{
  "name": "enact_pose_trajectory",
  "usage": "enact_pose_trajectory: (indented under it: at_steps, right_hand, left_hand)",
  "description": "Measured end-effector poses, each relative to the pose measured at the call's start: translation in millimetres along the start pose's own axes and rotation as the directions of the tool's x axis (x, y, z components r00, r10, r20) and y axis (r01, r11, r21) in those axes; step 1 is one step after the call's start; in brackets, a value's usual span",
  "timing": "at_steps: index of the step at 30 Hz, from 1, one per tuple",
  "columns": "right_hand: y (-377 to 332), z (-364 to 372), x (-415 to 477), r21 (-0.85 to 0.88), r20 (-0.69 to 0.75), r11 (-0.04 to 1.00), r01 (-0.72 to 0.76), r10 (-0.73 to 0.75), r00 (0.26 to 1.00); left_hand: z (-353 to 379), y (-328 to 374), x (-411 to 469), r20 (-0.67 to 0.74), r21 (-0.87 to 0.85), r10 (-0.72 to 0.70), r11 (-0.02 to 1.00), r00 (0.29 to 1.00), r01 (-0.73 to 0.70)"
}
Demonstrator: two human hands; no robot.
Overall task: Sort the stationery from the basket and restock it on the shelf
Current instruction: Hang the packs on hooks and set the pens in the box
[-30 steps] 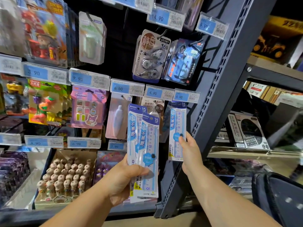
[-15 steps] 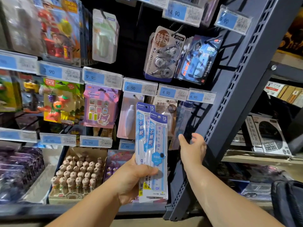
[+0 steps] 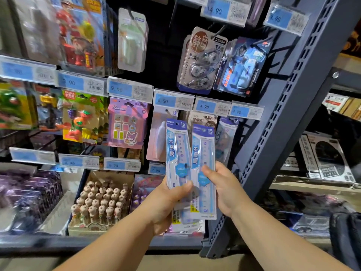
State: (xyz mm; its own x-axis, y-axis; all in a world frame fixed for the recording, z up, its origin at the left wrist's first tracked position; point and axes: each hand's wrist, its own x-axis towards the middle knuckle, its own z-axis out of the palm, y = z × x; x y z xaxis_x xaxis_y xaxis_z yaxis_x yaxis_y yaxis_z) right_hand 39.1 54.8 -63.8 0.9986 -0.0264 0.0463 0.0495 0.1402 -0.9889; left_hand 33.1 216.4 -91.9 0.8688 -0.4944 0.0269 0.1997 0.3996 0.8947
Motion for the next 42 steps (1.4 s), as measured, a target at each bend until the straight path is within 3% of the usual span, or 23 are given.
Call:
enact_pose_trajectory:
  at_steps: [4, 7, 16, 24, 33, 35, 36, 39, 42]
  right_hand:
    - [-6.7, -17.1, 4.1, 0.093, -0.19, 0.996, -0.002, 0.02, 0.982]
    - [-10.6, -29.7, 8.1, -0.038, -0.295, 0.999, 0.028, -0.038, 0.955]
    - [-14.1, -52.5, 29.7, -0.247, -0.387, 0.964, 0.094, -0.187, 0.903]
    - [-13.9, -53.5, 52.2, -0.271, -0.508, 0.96, 0.071, -0.206, 0.836]
    - [-6.8, -42.4, 63.1, -0.373, -0.721, 0.923, -0.097, -0.222, 0.656]
    - [-5.5, -33.1, 55.4, -0.532, -0.672, 0.833, -0.151, -0.307, 0.674]
    - [-5.2, -27.5, 50.0, -0.591, -0.596, 0.797, -0.128, -0.324, 0.734]
    - [-6.1, -3.8, 28.2, -0.537, -0.251, 0.84, 0.077, -0.246, 0.936]
    - [-3.6, 14.6, 14.3, -0.485, -0.063, 0.863, 0.143, -0.198, 0.978]
  left_hand:
    - [-2.3, -4.0, 3.4, -0.016, -0.042, -0.019, 0.999, 1.0, 0.018]
    - [-8.8, -11.7, 10.0, -0.071, -0.044, -0.061, 0.997, 0.996, 0.058]
    - [-17.6, -26.0, 43.2, -0.135, -0.092, -0.051, 0.995, 0.989, 0.039]
    - [-31.6, -26.3, 54.0, -0.16, -0.145, -0.096, 0.987, 0.982, 0.073]
    - [-31.7, -19.9, 48.5, -0.192, -0.174, -0.166, 0.976, 0.967, 0.133]
    - [-26.3, -16.4, 34.4, -0.153, -0.169, -0.169, 0.975, 0.974, 0.142]
    - [-23.2, -14.4, 27.2, -0.135, -0.128, -0.158, 0.982, 0.978, 0.141]
    - [-12.8, -3.8, 11.3, -0.117, -0.045, -0.167, 0.986, 0.979, 0.162]
    - [-9.2, 5.2, 4.1, -0.099, -0.028, -0.159, 0.987, 0.982, 0.157]
